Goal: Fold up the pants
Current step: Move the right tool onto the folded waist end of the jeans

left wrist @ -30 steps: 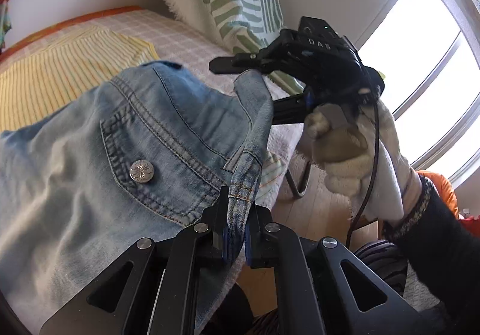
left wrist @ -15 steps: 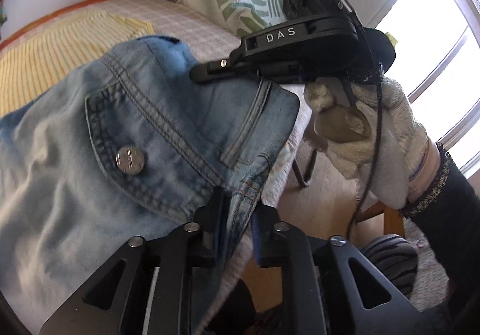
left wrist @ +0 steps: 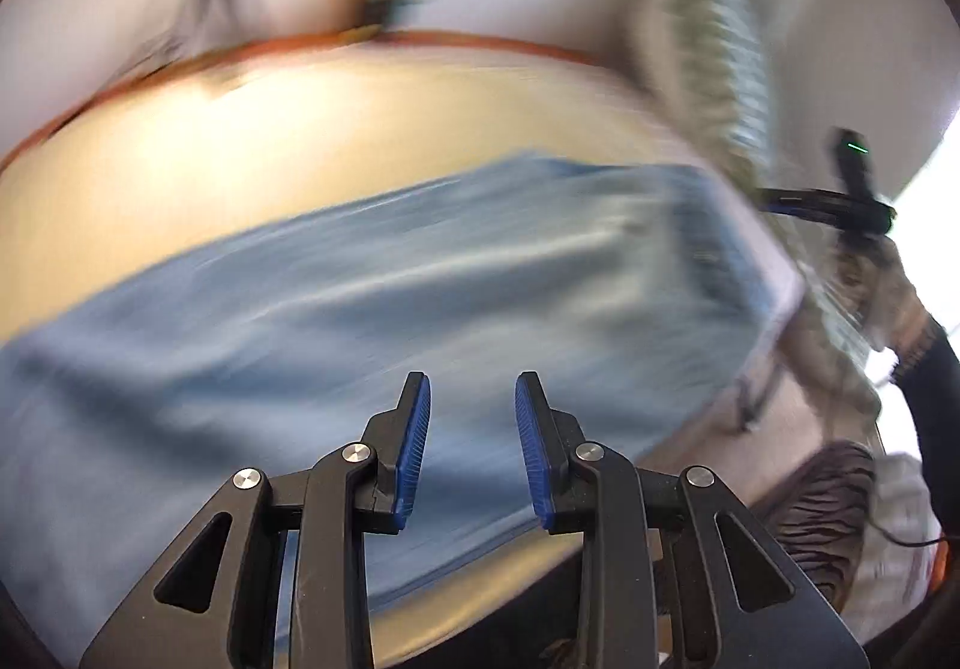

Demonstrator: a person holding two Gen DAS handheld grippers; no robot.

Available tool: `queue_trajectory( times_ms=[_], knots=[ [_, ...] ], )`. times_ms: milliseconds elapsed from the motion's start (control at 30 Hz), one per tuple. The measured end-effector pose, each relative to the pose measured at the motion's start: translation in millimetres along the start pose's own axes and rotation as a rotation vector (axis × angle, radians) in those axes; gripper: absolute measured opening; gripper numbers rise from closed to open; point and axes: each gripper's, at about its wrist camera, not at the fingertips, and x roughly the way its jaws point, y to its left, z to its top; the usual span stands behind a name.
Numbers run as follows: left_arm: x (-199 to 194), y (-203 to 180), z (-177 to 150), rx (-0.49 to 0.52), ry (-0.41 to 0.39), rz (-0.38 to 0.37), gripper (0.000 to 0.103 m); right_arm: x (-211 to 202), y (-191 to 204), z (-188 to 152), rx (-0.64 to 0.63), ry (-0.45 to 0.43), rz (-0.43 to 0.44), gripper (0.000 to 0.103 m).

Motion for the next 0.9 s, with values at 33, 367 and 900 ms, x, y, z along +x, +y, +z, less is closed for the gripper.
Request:
queue_trajectory(
  times_ms=[33,367,900],
  knots=[
    [-5,14,-7,-0.037,0.003,0.026,0.028,4,0,7,-0.010,-0.016,0.014,0.060],
    [12,68,-48,-0.168,0.048,0.124,0.028,69,-12,57,-0.030,-0.014,0.137,0.062],
    [19,83,-44,-0.183,0.050,0.138,0.028,87,-11,40,-0.070,-0.011,0.366,0.067]
  ],
)
